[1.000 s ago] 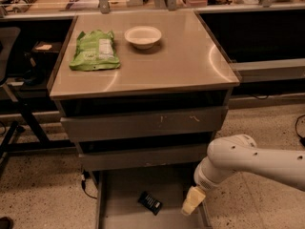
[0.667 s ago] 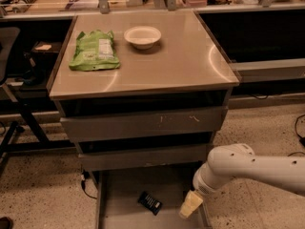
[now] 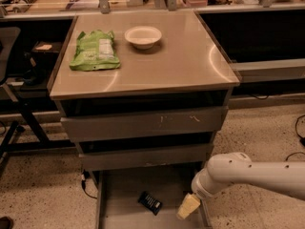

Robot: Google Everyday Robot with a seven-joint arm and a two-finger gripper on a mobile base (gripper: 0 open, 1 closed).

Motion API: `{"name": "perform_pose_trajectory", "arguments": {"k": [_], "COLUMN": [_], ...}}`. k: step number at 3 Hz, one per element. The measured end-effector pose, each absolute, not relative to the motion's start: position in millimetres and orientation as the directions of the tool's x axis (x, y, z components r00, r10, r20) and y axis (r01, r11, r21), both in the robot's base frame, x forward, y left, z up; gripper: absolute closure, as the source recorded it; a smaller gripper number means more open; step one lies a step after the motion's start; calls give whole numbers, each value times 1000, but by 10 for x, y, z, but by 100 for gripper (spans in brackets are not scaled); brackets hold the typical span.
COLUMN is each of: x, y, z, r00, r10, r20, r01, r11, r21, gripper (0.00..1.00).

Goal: Pick rxbar blueberry from bottom drawer and place on counter

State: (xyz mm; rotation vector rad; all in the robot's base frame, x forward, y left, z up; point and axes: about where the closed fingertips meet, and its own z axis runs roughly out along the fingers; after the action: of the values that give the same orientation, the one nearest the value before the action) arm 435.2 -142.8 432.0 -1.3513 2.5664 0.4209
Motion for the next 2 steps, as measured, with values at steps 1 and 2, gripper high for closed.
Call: {"name": "perform_pose_trajectory", "arguments": {"k": [1, 2], "x": [4332, 4435], "y": [-1349, -1217], "z": [4020, 3588], "r00": [-561, -573], "r10": [-759, -734], "r20": [-332, -363], "r01": [-827, -817], "r11": [536, 545], "r21": [172, 187], "gripper": [0, 0]}}
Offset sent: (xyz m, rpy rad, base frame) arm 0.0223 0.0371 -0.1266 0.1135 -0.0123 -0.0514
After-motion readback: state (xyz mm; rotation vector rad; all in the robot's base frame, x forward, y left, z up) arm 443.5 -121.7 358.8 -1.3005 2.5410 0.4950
